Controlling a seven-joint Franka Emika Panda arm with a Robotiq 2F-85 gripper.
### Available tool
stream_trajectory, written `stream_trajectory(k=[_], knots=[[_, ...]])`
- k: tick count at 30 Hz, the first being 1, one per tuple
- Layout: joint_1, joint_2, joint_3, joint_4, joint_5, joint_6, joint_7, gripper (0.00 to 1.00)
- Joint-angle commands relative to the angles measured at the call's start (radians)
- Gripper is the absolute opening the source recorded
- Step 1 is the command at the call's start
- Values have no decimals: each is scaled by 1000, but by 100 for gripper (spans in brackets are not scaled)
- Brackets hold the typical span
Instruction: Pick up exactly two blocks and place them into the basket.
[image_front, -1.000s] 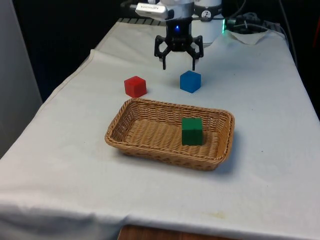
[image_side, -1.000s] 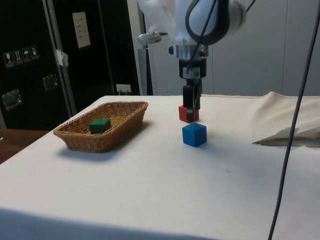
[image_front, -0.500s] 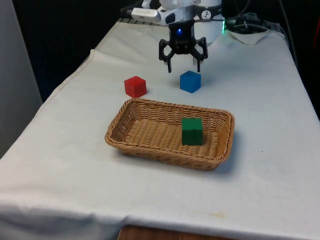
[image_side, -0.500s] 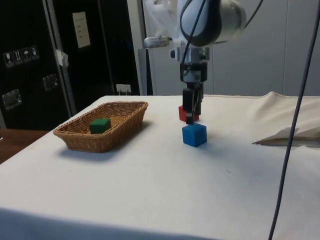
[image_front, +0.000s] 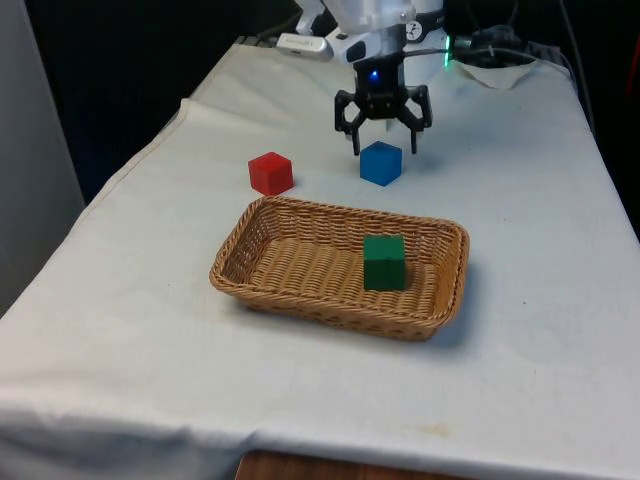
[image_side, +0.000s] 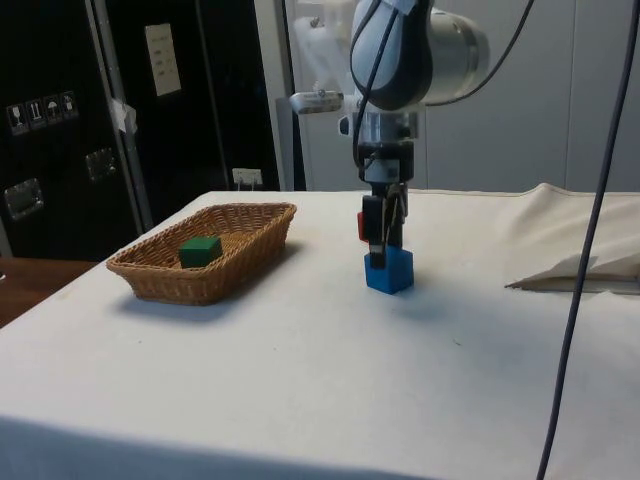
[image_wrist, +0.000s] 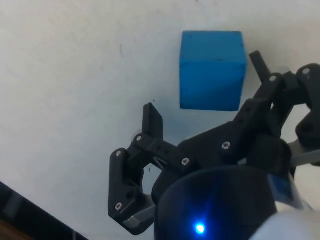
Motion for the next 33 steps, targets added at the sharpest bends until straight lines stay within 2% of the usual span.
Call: stream_trajectory(k=[1, 3, 4, 5, 10, 12, 13, 18, 19, 20, 21, 22, 24, 28, 29, 33], knots=[[2, -3, 11, -1, 22, 13, -2, 100], [2, 0, 21, -1, 24, 14, 9, 100], [1, 3, 13, 0, 3, 0, 14, 100], [2, 0, 25, -1, 25, 14, 13, 100], [1, 10, 42, 3, 27, 13, 35, 100], [1, 13, 35, 2, 3, 1, 47, 100], [-2, 17, 43, 8, 23, 9, 40, 100], [-3, 38, 41, 23, 19, 4, 45, 100], [0, 39, 34, 20, 3, 1, 50, 98], [-3, 41, 41, 25, 18, 3, 45, 98], [-3, 44, 40, 27, 18, 3, 46, 91], [-4, 47, 40, 30, 17, 2, 47, 70], [-4, 49, 40, 31, 17, 1, 47, 45], [-1, 51, 34, 30, 3, 1, 53, 4], [-4, 49, 39, 32, 17, 0, 48, 3], [-4, 49, 39, 32, 17, -1, 49, 3]])
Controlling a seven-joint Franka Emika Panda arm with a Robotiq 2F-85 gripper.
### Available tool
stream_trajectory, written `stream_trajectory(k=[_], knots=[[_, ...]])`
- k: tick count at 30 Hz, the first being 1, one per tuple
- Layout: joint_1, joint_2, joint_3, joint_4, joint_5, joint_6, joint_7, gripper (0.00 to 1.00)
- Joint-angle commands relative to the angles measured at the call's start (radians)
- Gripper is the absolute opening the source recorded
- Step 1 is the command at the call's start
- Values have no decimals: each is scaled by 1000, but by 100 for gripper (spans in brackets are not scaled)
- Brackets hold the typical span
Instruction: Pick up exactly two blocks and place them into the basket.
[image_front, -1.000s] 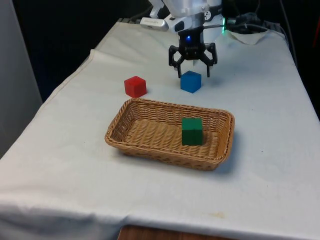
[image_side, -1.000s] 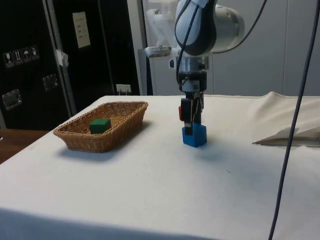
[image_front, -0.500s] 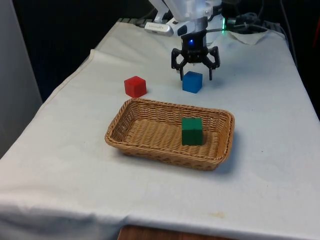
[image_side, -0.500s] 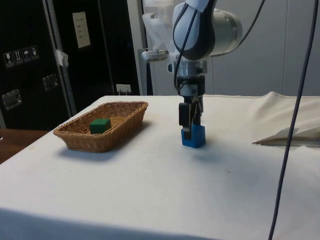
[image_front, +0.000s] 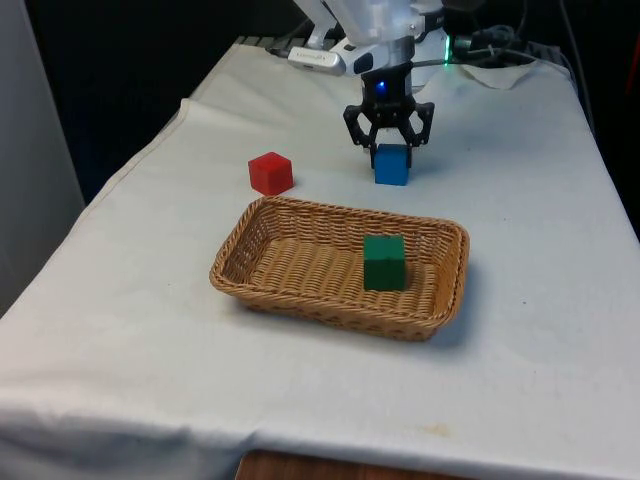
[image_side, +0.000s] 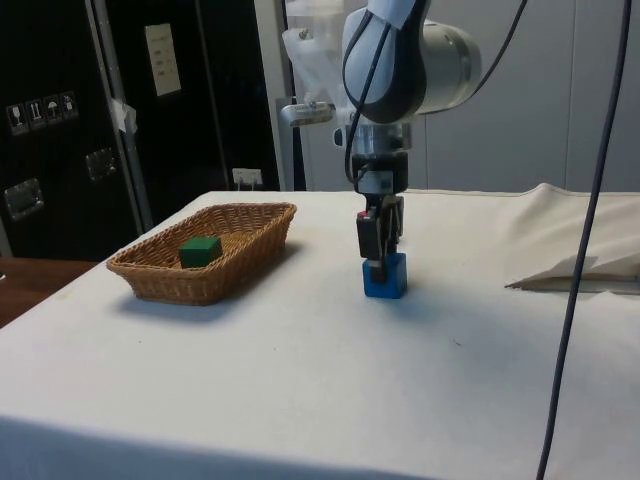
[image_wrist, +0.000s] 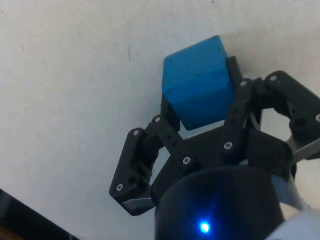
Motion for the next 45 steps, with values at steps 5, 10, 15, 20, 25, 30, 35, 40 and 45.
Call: stream_trajectory(k=[5, 10, 15, 20, 25, 30, 35, 40, 45], knots=[[-1, -5, 2, 1, 7, -2, -2, 3], [5, -40, -14, -7, -27, -7, 15, 3], [5, -69, -19, -13, -47, -12, 20, 3], [0, -107, -21, -8, -65, -32, 9, 3], [-2, -127, -28, -6, -70, -42, -18, 3], [-3, -138, -38, -5, -64, -43, -62, 3], [-2, -147, -51, -4, -64, -44, -104, 3], [-1, -150, -56, 0, -59, -39, -133, 3], [-1, -132, -60, 28, -87, -44, -123, 3]])
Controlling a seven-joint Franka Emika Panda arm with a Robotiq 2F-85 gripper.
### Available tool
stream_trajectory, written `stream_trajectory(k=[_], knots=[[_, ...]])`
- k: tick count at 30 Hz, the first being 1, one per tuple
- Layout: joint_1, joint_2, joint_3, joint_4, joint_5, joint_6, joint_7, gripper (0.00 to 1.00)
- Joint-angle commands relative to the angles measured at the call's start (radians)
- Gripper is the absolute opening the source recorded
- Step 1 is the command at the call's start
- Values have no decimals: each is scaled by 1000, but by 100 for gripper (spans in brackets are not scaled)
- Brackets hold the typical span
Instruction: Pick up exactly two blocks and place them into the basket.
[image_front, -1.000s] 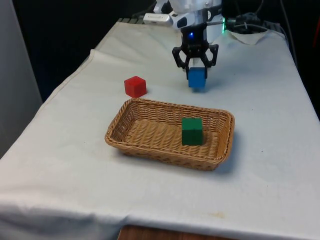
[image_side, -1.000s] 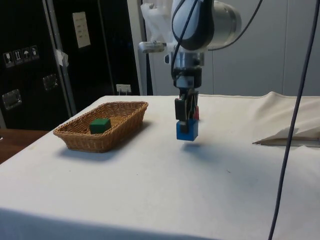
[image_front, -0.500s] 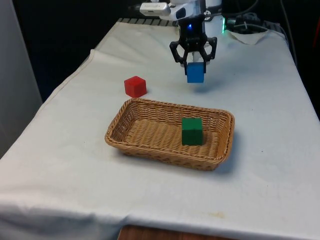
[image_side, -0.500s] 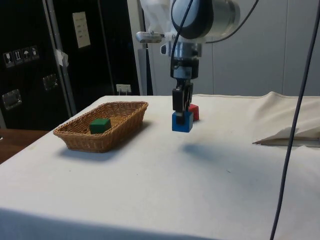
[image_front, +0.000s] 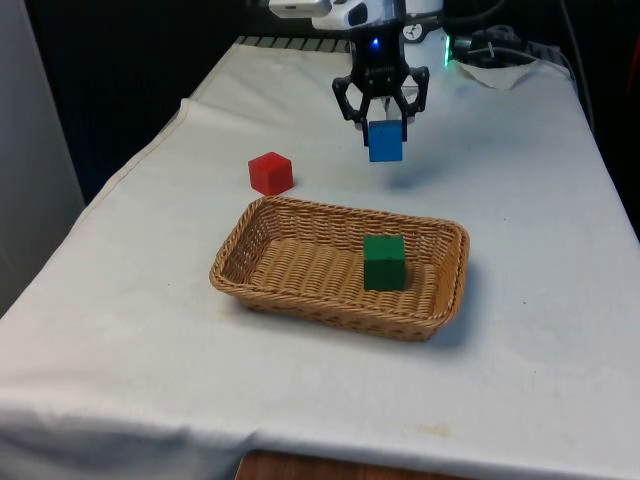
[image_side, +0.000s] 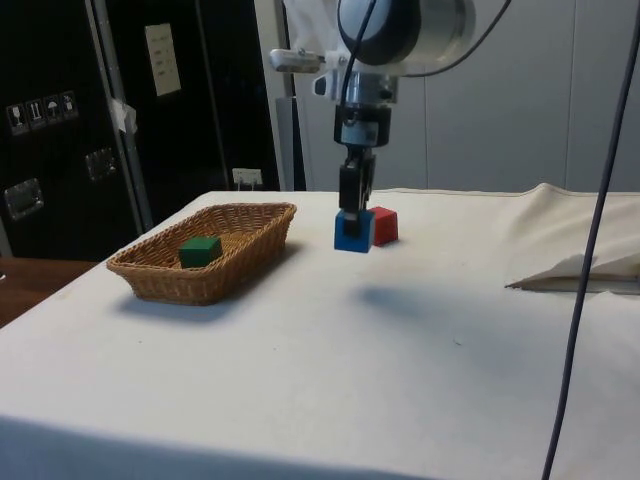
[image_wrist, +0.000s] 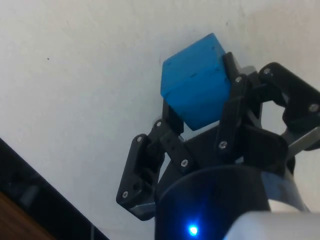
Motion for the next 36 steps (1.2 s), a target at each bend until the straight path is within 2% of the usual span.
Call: stream_trajectory(k=[1, 3, 4, 5, 13, 14, 15, 23, 24, 26, 32, 33, 34, 36], knots=[[1, 18, -3, 12, -25, -2, 18, 3], [4, 30, -2, 30, -42, -2, 35, 3], [1, 12, 3, 23, -20, -3, 15, 3], [5, 32, -1, 36, -50, -4, 45, 3], [8, 33, 14, 94, -122, -43, 125, 3], [5, 22, 19, 84, -92, -37, 97, 3], [9, 33, 15, 101, -129, -49, 133, 3], [12, 37, 27, 169, -188, -107, 198, 3], [9, 24, 32, 160, -162, -103, 174, 3], [13, 44, 31, 188, -206, -121, 216, 3], [16, 73, 44, 243, -228, -139, 248, 3], [12, 60, 48, 225, -205, -128, 225, 3], [16, 73, 44, 243, -228, -139, 248, 3], [17, 88, 50, 272, -233, -152, 258, 3]])
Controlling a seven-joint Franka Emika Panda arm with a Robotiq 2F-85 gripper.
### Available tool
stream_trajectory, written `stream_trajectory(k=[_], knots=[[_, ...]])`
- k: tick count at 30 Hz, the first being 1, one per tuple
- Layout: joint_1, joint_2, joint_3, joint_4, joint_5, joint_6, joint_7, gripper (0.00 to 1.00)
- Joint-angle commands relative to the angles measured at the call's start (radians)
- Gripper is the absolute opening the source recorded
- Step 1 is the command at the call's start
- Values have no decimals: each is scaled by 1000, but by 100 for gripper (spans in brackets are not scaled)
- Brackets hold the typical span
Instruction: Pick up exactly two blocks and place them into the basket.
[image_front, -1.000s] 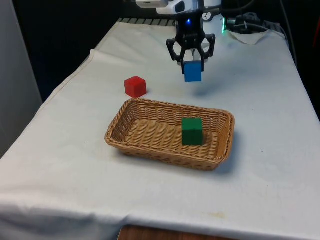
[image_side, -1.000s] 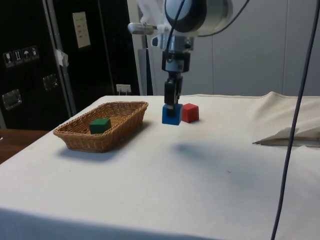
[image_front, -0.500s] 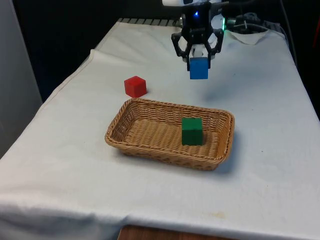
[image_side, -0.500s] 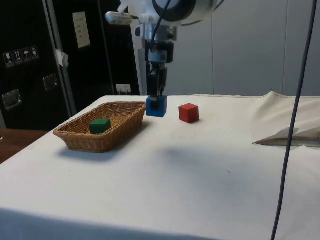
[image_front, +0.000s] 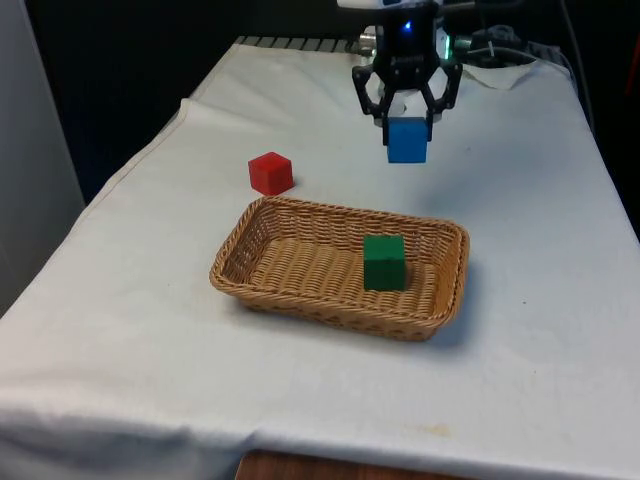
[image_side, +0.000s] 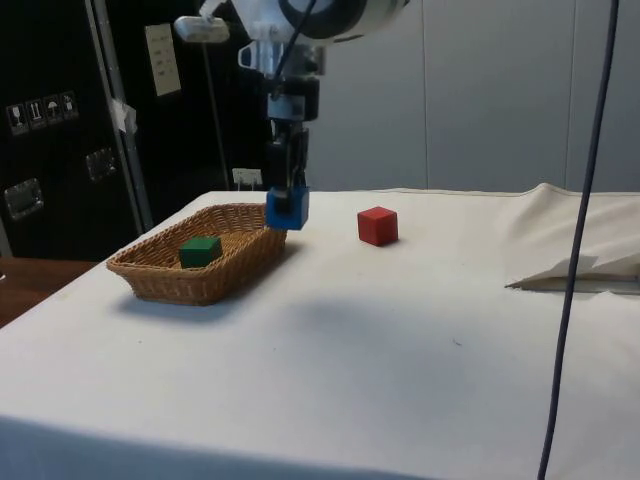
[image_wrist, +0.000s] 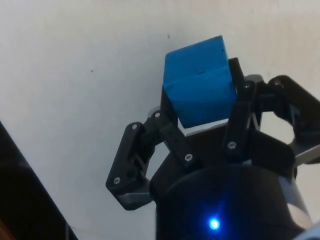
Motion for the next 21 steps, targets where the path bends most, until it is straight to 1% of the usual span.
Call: stream_trajectory(k=[1, 5, 6, 7, 12, 13, 14, 15, 16, 19, 21], knots=[[5, 11, -3, 15, -21, -11, 21, 3], [6, 33, 6, 58, -15, -34, 31, 3], [1, 24, 9, 47, -1, -25, 12, 3], [6, 38, 9, 66, -13, -39, 34, 3], [7, 60, 25, 99, -7, -62, 53, 3], [6, 68, 31, 110, -5, -68, 62, 3], [3, 62, 32, 103, -1, -57, 50, 3], [6, 72, 34, 115, -3, -70, 66, 3], [6, 76, 37, 120, -1, -74, 70, 3], [2, 87, 43, 129, 5, -81, 79, 3], [-1, 96, 42, 134, 10, -86, 82, 3]])
